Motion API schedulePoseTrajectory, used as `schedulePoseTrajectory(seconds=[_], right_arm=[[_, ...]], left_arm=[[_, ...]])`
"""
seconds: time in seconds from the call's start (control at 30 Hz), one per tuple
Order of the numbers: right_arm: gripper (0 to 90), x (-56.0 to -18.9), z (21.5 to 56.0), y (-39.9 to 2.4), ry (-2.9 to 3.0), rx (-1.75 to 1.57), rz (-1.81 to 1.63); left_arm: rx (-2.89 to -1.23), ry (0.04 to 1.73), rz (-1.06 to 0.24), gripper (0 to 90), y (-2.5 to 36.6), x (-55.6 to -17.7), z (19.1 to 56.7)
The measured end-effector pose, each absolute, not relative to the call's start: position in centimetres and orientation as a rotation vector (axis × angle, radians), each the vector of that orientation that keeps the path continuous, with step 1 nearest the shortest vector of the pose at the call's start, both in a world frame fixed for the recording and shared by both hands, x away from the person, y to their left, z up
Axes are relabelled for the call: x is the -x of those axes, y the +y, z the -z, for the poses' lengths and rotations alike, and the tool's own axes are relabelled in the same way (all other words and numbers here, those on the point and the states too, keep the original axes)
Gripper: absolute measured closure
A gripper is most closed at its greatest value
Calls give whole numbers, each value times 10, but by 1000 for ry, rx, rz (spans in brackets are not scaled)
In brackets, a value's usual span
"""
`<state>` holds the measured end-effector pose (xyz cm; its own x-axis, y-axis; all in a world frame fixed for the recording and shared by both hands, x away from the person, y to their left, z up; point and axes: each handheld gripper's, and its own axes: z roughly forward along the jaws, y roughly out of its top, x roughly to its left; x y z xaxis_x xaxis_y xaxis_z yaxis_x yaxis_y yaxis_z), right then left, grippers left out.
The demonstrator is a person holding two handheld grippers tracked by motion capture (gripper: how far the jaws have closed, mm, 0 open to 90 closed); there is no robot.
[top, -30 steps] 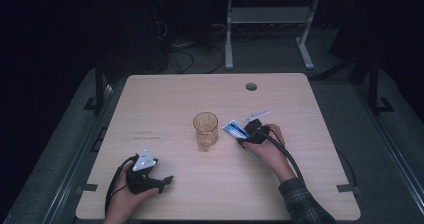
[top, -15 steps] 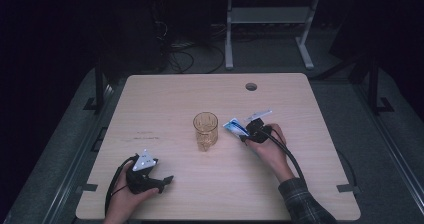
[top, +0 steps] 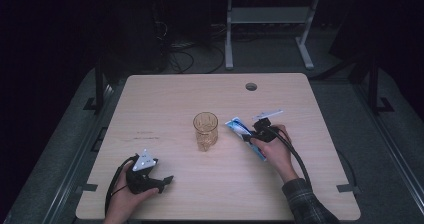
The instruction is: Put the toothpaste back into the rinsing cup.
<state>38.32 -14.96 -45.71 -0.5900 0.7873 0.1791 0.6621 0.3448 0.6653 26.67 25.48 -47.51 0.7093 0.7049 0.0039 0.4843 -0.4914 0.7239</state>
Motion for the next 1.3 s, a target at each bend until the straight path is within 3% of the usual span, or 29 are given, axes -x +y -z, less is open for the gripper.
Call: schedulePoseTrajectory(seconds=[1.3], right_arm=[[716, -372, 405, -166, 2237, -1196, -1545]], left_arm=[[-2188, 900, -390, 142, 255, -267, 475]])
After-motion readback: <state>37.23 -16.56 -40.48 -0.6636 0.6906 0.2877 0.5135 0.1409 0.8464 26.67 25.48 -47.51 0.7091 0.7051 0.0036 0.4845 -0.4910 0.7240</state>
